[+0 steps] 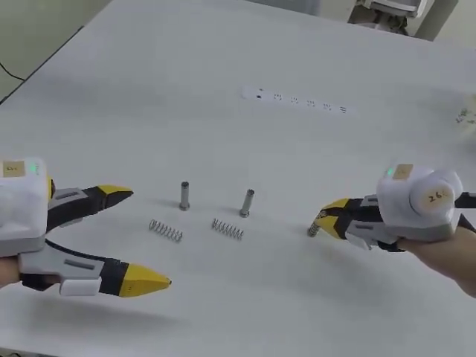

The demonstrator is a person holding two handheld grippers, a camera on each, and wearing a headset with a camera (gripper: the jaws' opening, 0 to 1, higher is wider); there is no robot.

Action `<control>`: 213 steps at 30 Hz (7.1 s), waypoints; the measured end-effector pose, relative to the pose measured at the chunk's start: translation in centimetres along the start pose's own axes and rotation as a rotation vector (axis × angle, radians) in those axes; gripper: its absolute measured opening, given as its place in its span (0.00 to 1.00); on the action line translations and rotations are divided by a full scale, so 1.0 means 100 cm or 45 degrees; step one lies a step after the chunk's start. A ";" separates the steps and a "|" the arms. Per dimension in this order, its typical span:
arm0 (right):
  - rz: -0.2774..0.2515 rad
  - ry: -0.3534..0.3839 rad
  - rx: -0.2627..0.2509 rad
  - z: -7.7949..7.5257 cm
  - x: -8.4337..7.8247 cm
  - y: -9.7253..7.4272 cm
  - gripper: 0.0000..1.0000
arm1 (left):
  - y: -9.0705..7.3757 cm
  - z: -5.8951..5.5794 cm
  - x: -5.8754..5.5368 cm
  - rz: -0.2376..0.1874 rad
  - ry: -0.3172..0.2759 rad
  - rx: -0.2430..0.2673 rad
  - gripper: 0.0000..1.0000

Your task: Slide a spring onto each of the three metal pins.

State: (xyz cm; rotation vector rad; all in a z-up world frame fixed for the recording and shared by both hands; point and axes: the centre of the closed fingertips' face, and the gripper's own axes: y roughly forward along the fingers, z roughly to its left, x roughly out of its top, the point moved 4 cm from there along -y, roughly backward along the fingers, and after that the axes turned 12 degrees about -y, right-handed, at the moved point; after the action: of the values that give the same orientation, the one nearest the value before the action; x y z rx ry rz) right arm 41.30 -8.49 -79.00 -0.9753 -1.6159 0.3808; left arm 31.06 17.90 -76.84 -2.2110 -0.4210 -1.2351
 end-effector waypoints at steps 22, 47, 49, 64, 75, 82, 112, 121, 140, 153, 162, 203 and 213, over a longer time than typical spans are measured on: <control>-0.028 0.055 -0.008 0.000 0.001 -0.007 0.13 | 0.000 -0.001 0.003 -0.012 -0.001 -0.009 0.98; -0.108 0.170 -0.043 0.005 -0.005 -0.027 0.17 | -0.001 0.001 0.003 -0.009 -0.007 0.003 0.98; -0.107 0.172 -0.046 0.006 -0.006 -0.028 0.16 | -0.001 0.000 0.003 -0.009 -0.006 0.003 0.98; -0.099 0.194 -0.003 0.023 -0.008 -0.027 0.15 | -0.004 0.001 0.002 -0.007 -0.007 0.008 0.98; -0.129 0.142 0.067 0.036 0.016 -0.015 0.15 | -0.003 0.001 0.002 -0.006 -0.011 0.003 0.98; -0.145 0.101 0.116 0.041 0.035 -0.005 0.13 | -0.006 0.002 0.002 -0.004 -0.012 0.007 0.98; -0.149 -0.065 0.282 0.065 0.090 0.053 0.12 | -0.008 0.001 0.000 0.003 -0.010 0.003 0.98; -0.104 -0.026 0.286 0.065 0.081 0.071 0.12 | -0.008 0.000 0.000 0.007 -0.010 0.000 0.98; -0.038 -0.075 0.282 0.072 0.064 0.089 0.08 | -0.011 0.001 -0.003 0.014 -0.018 0.006 0.98; -0.056 -0.107 0.279 0.067 0.067 0.068 0.08 | -0.004 -0.009 -0.003 0.035 -0.006 -0.030 0.96; -0.069 -0.145 0.273 0.063 0.067 0.048 0.08 | 0.003 -0.013 0.003 0.030 0.008 -0.062 0.95; -0.130 -0.378 0.320 0.093 0.077 -0.002 0.08 | 0.054 -0.043 0.004 0.147 0.075 -0.273 0.67; -0.155 -0.389 0.332 0.096 0.083 -0.004 0.08 | 0.062 -0.048 0.016 0.106 0.108 -0.313 0.48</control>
State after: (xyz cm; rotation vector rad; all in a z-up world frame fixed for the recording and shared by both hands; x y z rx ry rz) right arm 32.22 -0.04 -76.13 -0.6394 -1.8345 0.6628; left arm 31.92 10.06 -75.56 -2.3413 -0.1480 -1.3931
